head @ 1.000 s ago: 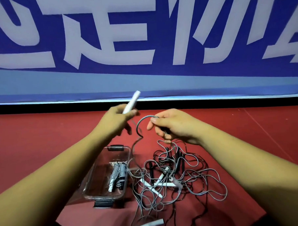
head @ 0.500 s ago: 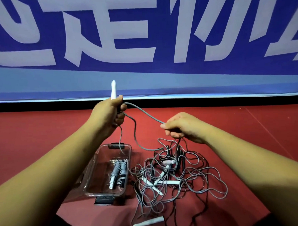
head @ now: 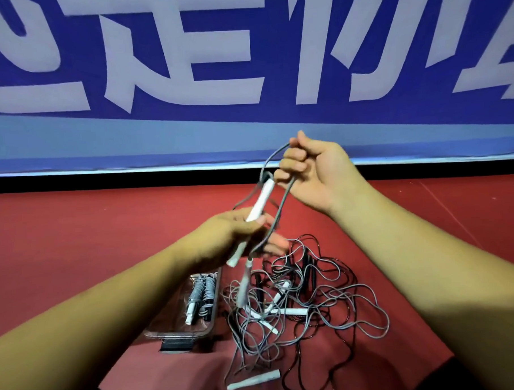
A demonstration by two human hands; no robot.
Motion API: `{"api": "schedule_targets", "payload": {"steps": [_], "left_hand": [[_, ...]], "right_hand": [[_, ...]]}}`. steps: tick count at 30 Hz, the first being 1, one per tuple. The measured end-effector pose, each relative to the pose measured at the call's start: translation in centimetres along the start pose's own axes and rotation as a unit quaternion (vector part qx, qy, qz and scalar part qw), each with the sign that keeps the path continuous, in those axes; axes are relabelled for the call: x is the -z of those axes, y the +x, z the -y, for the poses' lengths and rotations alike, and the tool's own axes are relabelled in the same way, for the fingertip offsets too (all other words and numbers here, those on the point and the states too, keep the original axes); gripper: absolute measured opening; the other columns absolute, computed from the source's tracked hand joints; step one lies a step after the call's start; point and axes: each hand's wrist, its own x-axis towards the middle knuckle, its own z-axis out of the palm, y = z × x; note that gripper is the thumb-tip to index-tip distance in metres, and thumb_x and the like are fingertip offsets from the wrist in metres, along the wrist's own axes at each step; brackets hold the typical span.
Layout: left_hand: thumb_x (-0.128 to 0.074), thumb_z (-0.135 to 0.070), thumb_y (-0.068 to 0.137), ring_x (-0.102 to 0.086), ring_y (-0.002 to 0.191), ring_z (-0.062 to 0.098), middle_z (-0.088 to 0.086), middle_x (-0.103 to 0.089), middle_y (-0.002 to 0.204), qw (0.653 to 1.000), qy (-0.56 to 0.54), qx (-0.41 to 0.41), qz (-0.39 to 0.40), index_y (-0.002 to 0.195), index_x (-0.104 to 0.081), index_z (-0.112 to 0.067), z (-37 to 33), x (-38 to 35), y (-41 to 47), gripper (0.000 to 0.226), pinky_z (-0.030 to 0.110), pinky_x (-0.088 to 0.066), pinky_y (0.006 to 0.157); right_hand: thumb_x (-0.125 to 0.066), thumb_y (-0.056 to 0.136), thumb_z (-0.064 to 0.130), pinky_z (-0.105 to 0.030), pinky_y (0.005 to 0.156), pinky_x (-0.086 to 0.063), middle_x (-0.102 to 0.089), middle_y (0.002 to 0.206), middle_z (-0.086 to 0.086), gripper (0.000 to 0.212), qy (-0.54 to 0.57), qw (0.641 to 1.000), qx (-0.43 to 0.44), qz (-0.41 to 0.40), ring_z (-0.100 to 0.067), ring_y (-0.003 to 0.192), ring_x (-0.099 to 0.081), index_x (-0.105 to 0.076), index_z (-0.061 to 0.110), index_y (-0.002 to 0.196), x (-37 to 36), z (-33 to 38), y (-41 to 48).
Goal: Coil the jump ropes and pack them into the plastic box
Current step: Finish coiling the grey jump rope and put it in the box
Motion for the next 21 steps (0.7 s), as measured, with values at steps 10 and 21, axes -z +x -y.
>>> {"api": "schedule_targets", "payload": {"steps": [10,21], "left_hand": [[-0.061,-0.006,0.086,-0.049,0.049,0.020,0.012,-0.052,0.070,0.998,0.012,0.067,0.006,0.091,-0.053,-0.007,0.3,0.8,0.0,0.010,0.028,-0.046,0.051],[-0.055,0.002,0.081,-0.050,0.053,0.021,0.016,-0.055,0.073,0.995,-0.094,0.010,-0.018,0.099,-0.056,0.005,-1.4,0.3,0.5,0.018,0.028,-0.047,0.054]], "right_hand": [[-0.059,0.089,0.014,-0.025,0.057,-0.040,-0.059,0.082,-0.010,0.013,-0.664,0.695,0.021,-0.276,-0.023,0.065,-0.058,-0.059,0.006,0.100,9.2,1.5,2.2],[-0.049,0.095,-0.003,-0.029,0.061,-0.051,-0.058,0.068,-0.015,0.013,-0.629,0.760,-0.064,0.147,-0.022,0.061,-0.059,-0.062,-0.001,0.095,4.1,-2.0,-0.8]]}}
